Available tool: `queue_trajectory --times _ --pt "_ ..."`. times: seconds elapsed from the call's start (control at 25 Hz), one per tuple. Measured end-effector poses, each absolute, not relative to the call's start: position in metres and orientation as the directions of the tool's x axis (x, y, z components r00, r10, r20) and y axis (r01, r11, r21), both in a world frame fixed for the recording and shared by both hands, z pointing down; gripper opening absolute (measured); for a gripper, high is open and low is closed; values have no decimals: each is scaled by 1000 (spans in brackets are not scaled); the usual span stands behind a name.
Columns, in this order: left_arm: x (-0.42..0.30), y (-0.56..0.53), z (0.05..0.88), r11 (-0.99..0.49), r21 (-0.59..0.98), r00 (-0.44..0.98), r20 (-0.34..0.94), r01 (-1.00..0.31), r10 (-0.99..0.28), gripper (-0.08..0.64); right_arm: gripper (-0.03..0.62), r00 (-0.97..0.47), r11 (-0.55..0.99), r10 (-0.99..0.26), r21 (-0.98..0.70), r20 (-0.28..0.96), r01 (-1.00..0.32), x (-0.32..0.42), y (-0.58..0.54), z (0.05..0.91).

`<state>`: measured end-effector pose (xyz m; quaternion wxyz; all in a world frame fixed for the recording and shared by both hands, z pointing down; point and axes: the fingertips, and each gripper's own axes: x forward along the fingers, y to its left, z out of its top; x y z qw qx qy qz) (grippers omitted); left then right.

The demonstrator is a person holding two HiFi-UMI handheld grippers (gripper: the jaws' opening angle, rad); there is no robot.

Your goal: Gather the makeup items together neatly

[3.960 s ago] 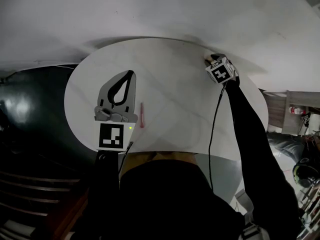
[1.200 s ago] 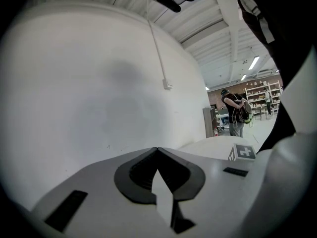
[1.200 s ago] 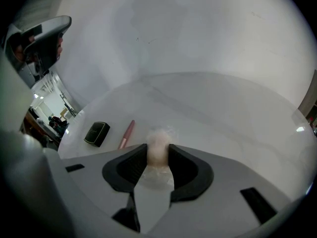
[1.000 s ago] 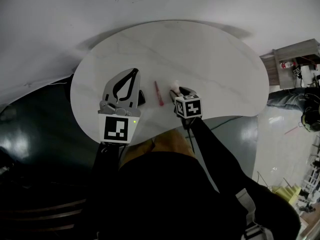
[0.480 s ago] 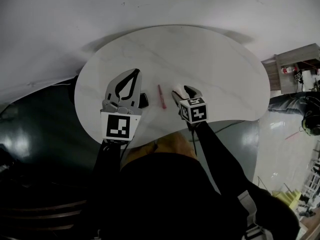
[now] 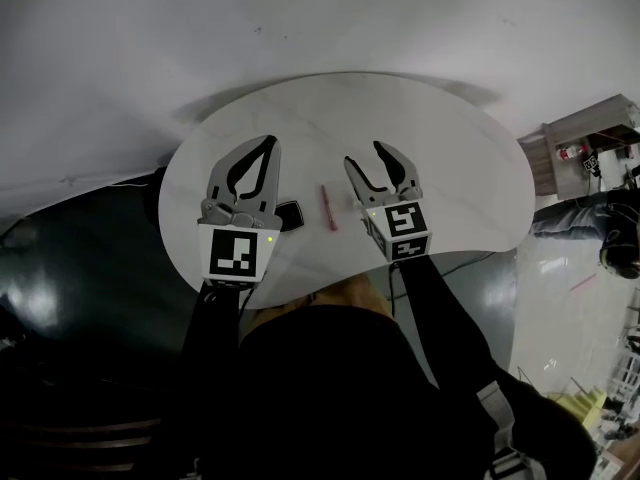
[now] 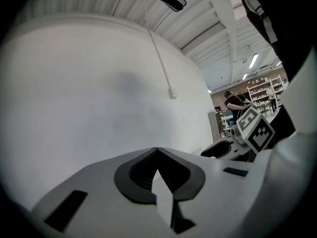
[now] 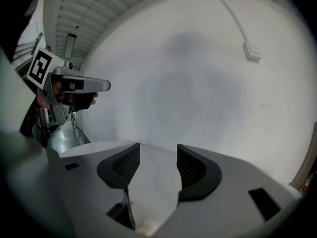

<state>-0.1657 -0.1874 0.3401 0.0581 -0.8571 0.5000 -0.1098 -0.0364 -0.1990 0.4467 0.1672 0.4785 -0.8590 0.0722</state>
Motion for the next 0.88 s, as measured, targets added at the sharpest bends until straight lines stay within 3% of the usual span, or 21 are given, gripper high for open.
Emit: queue_trajectory --times 0.4,0.88 --pt "-187 -168 298 -504 -235 509 46 -831 -860 14 242 -499 518 -854 160 148 -840 -72 -168 362" --pt "-185 -134 294 -421 -209 420 50 -883 -906 14 237 -547 555 -831 105 99 -825 -64 -148 339"
